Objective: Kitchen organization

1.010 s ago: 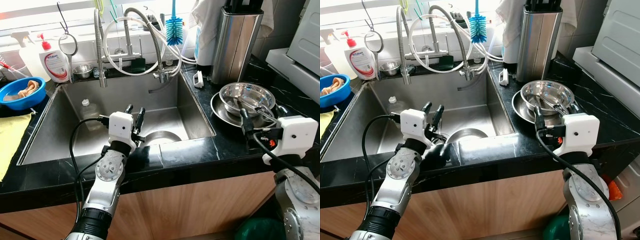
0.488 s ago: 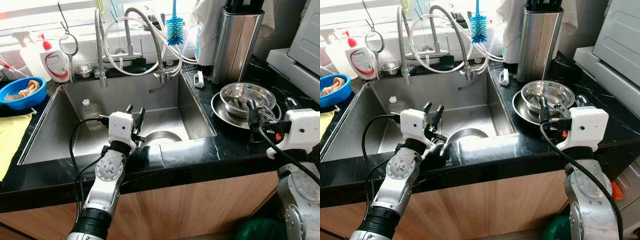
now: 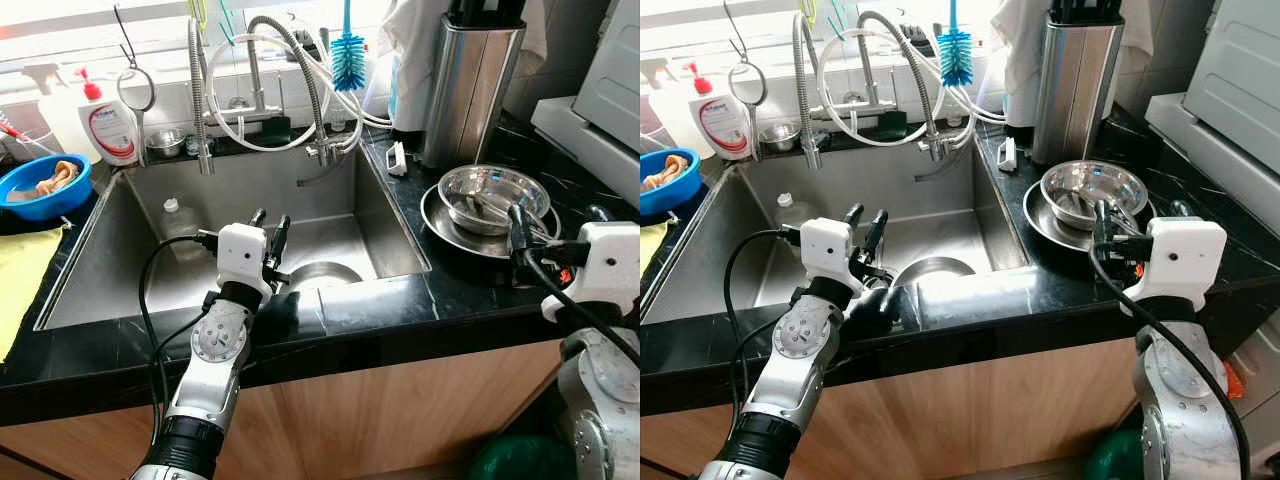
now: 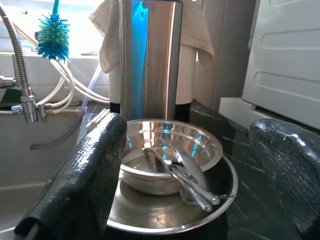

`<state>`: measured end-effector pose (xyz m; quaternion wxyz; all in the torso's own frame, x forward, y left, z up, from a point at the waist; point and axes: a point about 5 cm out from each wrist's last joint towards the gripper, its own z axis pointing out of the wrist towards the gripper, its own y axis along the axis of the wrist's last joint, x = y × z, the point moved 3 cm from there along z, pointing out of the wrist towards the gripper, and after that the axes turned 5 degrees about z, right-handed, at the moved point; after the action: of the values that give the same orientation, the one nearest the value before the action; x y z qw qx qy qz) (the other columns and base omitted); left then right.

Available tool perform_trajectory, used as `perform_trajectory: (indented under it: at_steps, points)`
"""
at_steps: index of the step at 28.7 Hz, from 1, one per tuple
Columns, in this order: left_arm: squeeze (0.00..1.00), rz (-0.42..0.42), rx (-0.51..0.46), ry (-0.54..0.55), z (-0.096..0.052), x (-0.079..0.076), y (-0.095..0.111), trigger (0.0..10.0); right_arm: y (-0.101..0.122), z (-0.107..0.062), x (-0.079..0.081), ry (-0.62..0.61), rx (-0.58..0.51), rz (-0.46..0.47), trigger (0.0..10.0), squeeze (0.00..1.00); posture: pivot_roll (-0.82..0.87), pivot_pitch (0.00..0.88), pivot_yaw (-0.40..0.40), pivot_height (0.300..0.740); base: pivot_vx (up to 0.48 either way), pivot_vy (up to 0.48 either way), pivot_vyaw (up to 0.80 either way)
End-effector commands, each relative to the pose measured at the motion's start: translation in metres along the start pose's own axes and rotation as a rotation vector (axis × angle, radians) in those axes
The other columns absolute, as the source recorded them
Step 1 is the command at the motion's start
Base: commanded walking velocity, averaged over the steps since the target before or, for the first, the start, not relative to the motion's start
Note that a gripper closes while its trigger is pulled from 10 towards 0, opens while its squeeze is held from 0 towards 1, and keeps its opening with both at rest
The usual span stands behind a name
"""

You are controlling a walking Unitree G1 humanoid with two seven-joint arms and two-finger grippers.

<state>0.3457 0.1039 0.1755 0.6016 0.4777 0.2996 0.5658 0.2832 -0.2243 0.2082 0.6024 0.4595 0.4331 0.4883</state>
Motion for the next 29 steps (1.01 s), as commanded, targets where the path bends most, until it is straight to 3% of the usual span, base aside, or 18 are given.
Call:
perform_trajectory:
  at_steps: [1,12,13,14,18,19,20,21,29]
  points:
    - [0.0,0.002,0.002,0.005,0.0008,0.0014,-0.0006,10.0,-0.0106,0.0012,0.0044,0.01,0.052,-0.008,10.0,0.0,-0.18,0.005,0.072,0.74,0.0,0.0,0.0]
    - [0.0,0.003,0.0,0.002,0.0013,0.0011,-0.0003,10.0,-0.013,0.0027,0.0094,0.028,0.07,-0.009,10.0,0.0,-0.18,0.0,0.074,0.74,0.0,0.0,0.0]
    - [0.0,0.002,0.0,0.002,0.0012,0.001,-0.0003,10.0,-0.0126,0.0029,0.0103,0.034,0.068,-0.01,0.5,0.0,-0.19,0.0,0.073,0.74,0.0,0.0,0.0]
    - [0.0,0.002,-0.001,0.002,0.0011,0.0007,-0.0003,10.0,-0.0126,0.0029,0.0112,0.038,0.068,-0.011,0.0,0.0,-0.19,0.0,0.073,0.74,0.0,0.0,0.0]
    - [0.0,0.0,-0.001,0.001,0.001,0.0002,-0.0004,10.0,-0.0137,0.0027,0.0118,0.04,0.075,-0.016,0.0,0.0,-0.19,0.0,0.072,0.74,0.0,0.0,0.0]
    - [0.0,-0.001,-0.001,0.001,0.001,0.0001,-0.0004,10.0,-0.0141,0.0028,0.0118,0.038,0.077,-0.016,0.9,0.0,-0.19,0.0,0.072,0.74,0.0,0.0,0.0]
    - [0.0,-0.001,0.0,0.001,0.001,-0.0001,-0.0006,10.0,-0.0136,0.0033,0.0116,0.038,0.076,-0.019,0.1,0.0,-0.19,0.0,0.071,0.74,0.0,0.0,0.0]
    - [0.0,-0.001,0.002,0.0,0.001,-0.0002,-0.0009,10.0,-0.0135,0.0035,0.0115,0.038,0.076,-0.02,0.0,0.0,-0.19,0.0,0.071,0.74,0.0,0.0,0.0]
    - [0.0,-0.002,0.001,0.0,0.0011,-0.0005,-0.0008,10.0,-0.0126,0.0041,0.0116,0.039,0.079,-0.024,0.0,0.0,-0.19,0.0,0.07,0.74,0.0,0.0,0.0]
